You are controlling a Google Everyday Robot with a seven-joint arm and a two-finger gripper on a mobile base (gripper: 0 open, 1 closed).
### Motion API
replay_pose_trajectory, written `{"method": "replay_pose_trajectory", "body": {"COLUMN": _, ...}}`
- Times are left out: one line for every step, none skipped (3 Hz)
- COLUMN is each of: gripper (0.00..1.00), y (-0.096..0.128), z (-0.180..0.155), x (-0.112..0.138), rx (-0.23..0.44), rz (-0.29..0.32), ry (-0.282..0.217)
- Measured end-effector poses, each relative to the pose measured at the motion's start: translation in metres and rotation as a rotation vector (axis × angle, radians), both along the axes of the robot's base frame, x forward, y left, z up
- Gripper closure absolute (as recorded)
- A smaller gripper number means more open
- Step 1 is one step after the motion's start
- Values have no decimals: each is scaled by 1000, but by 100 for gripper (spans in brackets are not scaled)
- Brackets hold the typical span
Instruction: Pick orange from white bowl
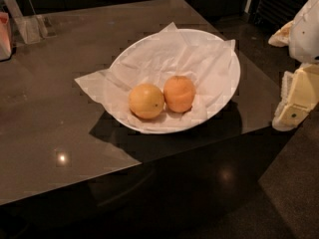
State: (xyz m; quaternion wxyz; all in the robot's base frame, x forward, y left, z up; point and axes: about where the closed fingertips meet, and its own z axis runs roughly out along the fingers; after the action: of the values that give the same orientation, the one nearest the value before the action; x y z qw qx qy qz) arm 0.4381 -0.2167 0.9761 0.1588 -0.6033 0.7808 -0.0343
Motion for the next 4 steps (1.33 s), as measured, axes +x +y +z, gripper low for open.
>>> {"method": "replay_pose_trajectory", "body": {"gripper": 0, "y": 0, "z": 0, "x": 0, "rx": 0, "rz": 0, "ry": 0}}
{"method": "replay_pose_trajectory", "body": {"gripper": 0, "y": 6, "z": 2, "x": 8, "rx": 42, "rz": 10, "ry": -3}}
{"method": "replay_pose_trajectory", "body": {"gripper": 0, "y": 24, "z": 2, "x": 34, "rx": 82, "rz": 41, "ry": 15}}
{"method": "replay_pose_trajectory", "body": {"gripper": 0, "y": 62, "z": 6, "x": 64, "rx": 134, "rz": 132, "ry": 18}}
